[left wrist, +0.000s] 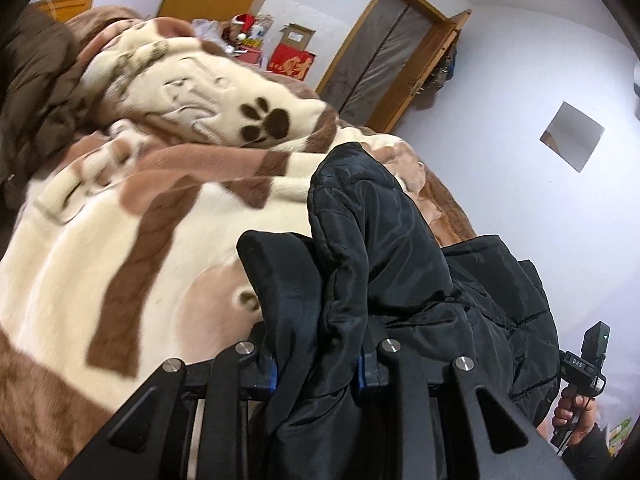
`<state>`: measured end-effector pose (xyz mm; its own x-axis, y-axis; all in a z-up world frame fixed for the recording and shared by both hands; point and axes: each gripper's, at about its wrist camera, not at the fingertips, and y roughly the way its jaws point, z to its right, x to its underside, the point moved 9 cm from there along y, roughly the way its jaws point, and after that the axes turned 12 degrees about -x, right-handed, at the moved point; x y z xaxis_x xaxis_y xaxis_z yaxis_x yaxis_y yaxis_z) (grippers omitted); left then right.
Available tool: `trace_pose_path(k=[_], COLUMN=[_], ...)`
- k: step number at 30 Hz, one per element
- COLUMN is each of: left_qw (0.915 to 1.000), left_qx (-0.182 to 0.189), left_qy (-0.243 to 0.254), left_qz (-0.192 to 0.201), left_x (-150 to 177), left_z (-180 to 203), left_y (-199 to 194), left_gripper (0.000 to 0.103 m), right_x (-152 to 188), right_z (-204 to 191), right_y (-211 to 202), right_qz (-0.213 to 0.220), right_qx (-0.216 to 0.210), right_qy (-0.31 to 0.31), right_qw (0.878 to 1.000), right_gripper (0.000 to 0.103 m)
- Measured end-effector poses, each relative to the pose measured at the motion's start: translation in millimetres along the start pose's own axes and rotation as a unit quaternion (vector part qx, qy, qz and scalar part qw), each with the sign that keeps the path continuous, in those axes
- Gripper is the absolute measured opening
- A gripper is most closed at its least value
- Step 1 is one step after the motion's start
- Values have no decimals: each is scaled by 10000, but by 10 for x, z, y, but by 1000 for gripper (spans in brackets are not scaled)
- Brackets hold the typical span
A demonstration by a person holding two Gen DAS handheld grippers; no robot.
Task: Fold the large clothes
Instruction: 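Open both tools and press the new fold flat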
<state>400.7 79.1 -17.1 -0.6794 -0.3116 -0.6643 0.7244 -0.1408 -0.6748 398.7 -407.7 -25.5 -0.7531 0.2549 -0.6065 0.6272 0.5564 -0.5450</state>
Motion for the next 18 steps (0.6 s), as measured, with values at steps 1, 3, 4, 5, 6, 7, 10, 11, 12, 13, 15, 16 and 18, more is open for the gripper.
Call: trace_pose_path(k=[1,3,4,5,6,7,10,11,12,13,15,16,18], left_qw=[10000,9999,9998,9997,9994,9991,9966,9944,9924,9912,9919,9918,9913], left_qx=[26,60,74,97,110,99,-177,-465,-655,-754,-747,-776,-768], left_qy=[41,97,135,159,204,249,364,381,381,295,168,154,156], left_qz=[-6,-50,-99,-170,-238,-322,-712,-872,-969,-1052,-1012,-1003,-1055], left_x=[-37,-43,-23,21,87,160,511,678,792,906,962,942,878], left_z=[88,232,310,383,447,505,583,527,471,392,309,281,243], left_y=[79,229,335,449,558,675,1111,1277,1378,1460,1457,1426,1345], left_gripper=[27,27,27,27,28,28,31,34,39,42,51,53,54], right_x=[-54,-151,-191,-212,-220,-214,-43,46,136,198,224,225,206], right_z=[59,211,341,428,523,655,1172,1297,1398,1466,1512,1508,1467], right_y=[9,18,31,30,34,48,132,179,221,238,205,194,147], right_qz=[19,36,35,24,3,-32,-321,-451,-545,-530,-313,-290,-329], right_qx=[38,125,189,245,308,393,818,928,981,979,895,882,960], right_qy=[2,17,60,86,114,176,494,595,692,762,920,963,934], right_qw=[10000,9999,9998,9997,9995,9991,9949,9929,9913,9909,9912,9910,9904], right_gripper=[23,23,24,24,24,25,29,30,35,43,53,54,55])
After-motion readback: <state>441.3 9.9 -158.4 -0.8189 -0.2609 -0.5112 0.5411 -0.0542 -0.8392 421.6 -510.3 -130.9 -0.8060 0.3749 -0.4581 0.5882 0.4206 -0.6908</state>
